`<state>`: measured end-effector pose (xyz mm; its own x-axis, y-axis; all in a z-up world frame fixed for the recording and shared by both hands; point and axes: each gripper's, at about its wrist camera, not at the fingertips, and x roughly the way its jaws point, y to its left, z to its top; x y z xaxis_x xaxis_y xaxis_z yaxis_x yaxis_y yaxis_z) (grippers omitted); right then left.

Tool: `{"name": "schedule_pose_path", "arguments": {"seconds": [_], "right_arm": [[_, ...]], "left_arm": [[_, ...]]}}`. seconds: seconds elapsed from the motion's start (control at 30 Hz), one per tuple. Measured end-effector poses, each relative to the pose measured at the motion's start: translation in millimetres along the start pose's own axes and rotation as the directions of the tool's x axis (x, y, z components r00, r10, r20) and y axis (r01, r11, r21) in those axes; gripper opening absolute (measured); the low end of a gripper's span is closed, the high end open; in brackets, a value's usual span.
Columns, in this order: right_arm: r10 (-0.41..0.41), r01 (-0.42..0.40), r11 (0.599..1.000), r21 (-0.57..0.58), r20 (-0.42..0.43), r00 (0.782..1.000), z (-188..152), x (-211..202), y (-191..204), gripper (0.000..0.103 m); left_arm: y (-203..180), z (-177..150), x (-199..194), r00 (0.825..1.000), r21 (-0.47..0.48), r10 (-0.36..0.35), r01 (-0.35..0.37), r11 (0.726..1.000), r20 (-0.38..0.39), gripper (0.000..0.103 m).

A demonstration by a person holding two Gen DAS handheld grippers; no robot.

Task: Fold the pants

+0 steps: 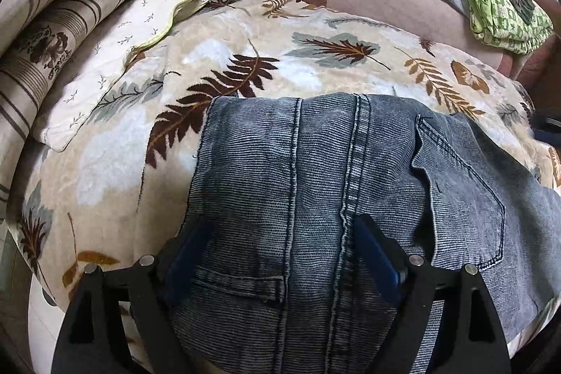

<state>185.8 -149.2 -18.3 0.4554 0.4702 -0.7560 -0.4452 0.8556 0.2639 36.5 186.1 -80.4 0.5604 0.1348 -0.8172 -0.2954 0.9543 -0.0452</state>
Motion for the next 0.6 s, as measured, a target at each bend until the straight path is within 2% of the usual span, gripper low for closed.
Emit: {"name": "schedule_pose_path", "arguments": {"seconds": [0.07, 0.17, 0.27, 0.3, 0.33, 0.37, 0.4, 0.43, 0.47, 0.5, 0.53, 0.57, 0.6], "right_arm": [[0.049, -0.052, 0.995, 0.085, 0.041, 0.998, -20, -34, -18, 0.071], [0.124, -0.139, 0.963, 0.231, 0.080, 0.989, -58, -67, -50, 0.071], [0.101, -0.131, 0.915, 0.381, 0.097, 0.990, -81, -66, -106, 0.074], [0.073, -0.095, 0.885, 0.456, 0.066, 0.995, -89, -57, -137, 0.077], [0.074, -0.073, 0.841, 0.535, 0.020, 0.997, -97, -46, -162, 0.070], [0.139, -0.135, 0.778, 0.614, 0.041, 0.989, -105, -40, -183, 0.070], [0.195, -0.217, 0.729, 0.650, 0.106, 0.975, -108, -49, -192, 0.070], [0.213, -0.244, 0.721, 0.648, 0.128, 0.969, -107, -61, -192, 0.070], [0.222, -0.274, 0.734, 0.621, 0.161, 0.962, -105, -73, -188, 0.070], [0.238, -0.321, 0.748, 0.581, 0.217, 0.947, -105, -89, -184, 0.073], [0.246, -0.351, 0.748, 0.563, 0.256, 0.935, -108, -99, -183, 0.081], [0.236, -0.360, 0.743, 0.564, 0.282, 0.930, -112, -106, -185, 0.085], [0.185, -0.314, 0.744, 0.589, 0.270, 0.945, -119, -106, -191, 0.091]], "left_arm": [[-1, -1, -2, 1.000, 0.002, 0.008, -0.008, 1.000, 0.007, 0.086], [-3, -1, -4, 1.000, 0.006, 0.021, -0.021, 1.000, 0.018, 0.086], [-6, 0, -10, 0.999, 0.011, 0.037, -0.037, 0.999, 0.038, 0.086], [-6, 0, -14, 0.998, 0.011, 0.046, -0.047, 0.999, 0.048, 0.086], [-8, 1, -20, 0.997, 0.015, 0.057, -0.058, 0.998, 0.059, 0.086], [-10, 2, -25, 0.996, 0.020, 0.059, -0.061, 0.998, 0.068, 0.086], [-13, 2, -34, 0.994, 0.028, 0.054, -0.057, 0.998, 0.090, 0.086], [-15, 1, -42, 0.993, 0.035, 0.048, -0.052, 0.998, 0.112, 0.086], [-18, 1, -49, 0.990, 0.042, 0.043, -0.049, 0.998, 0.133, 0.086], [-21, 1, -53, 0.989, 0.049, 0.035, -0.043, 0.998, 0.143, 0.086], [-24, 1, -53, 0.989, 0.054, 0.028, -0.036, 0.998, 0.144, 0.086], [-26, 1, -50, 0.991, 0.057, 0.019, -0.027, 0.998, 0.130, 0.086], [-26, 1, -43, 0.994, 0.053, 0.010, -0.016, 0.998, 0.107, 0.086]]}}
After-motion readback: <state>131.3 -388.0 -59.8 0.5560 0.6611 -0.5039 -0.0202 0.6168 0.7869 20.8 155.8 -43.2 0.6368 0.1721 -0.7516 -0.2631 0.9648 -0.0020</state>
